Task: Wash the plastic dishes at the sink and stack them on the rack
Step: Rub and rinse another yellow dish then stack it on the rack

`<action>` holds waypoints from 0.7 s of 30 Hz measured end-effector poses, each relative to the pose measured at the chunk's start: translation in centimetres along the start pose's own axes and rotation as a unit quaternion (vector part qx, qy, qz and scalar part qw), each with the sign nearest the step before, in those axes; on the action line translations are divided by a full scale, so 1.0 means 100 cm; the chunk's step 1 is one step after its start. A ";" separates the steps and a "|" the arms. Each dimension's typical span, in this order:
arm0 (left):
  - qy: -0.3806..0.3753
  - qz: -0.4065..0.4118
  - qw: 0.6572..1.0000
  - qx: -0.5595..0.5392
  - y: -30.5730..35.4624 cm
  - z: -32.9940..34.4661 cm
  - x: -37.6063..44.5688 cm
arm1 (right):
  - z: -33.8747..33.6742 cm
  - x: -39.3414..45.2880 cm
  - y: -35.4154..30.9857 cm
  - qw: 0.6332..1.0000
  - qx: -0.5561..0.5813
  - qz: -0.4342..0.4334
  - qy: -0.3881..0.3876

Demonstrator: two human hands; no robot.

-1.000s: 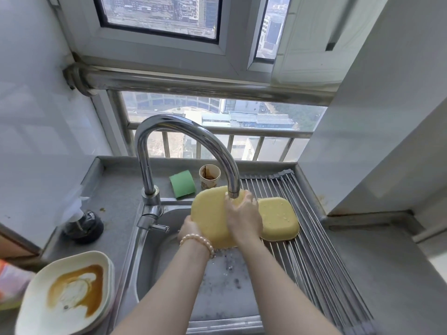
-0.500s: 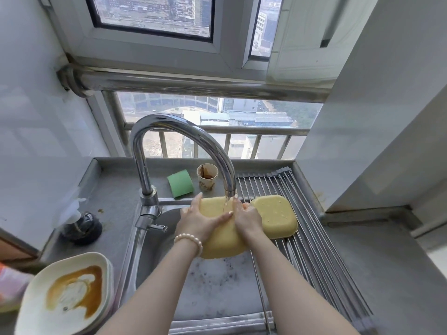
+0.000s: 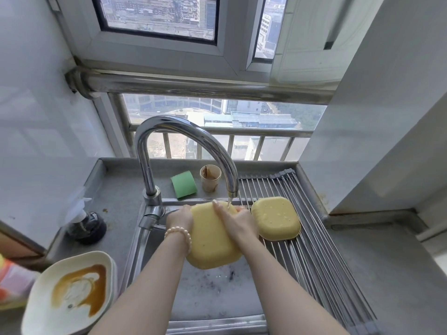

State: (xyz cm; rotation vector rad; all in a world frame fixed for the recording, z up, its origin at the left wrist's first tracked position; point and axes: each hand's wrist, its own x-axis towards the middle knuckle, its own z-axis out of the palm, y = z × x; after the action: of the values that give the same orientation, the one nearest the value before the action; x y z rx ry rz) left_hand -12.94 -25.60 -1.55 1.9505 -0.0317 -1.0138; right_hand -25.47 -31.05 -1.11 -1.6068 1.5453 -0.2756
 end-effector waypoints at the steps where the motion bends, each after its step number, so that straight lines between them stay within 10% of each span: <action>1: -0.034 -0.017 0.999 -0.022 -0.005 -0.002 0.004 | -0.001 0.001 0.001 1.000 0.021 -0.012 0.008; 7: -0.252 -0.205 0.938 -0.121 -0.020 -0.008 -0.006 | -0.015 -0.007 0.002 0.974 -0.048 -0.193 0.112; 10: -0.386 -0.249 0.869 -0.185 -0.018 -0.015 -0.004 | -0.018 -0.013 0.010 0.890 -0.116 -0.394 0.197; 15: -0.305 -0.250 0.885 -0.248 -0.023 0.002 -0.002 | -0.017 -0.026 0.026 0.782 -0.149 -0.589 0.138; 21: -0.178 -0.061 0.952 -0.240 -0.031 0.018 -0.002 | -0.014 -0.028 0.034 0.853 -0.467 -0.227 -0.055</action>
State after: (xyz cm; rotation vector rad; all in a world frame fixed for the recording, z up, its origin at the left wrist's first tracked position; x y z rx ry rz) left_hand -15.40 -24.96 -4.14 1.3268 0.1245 -1.3063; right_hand -29.40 -28.61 -1.49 -2.6923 1.2299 0.3967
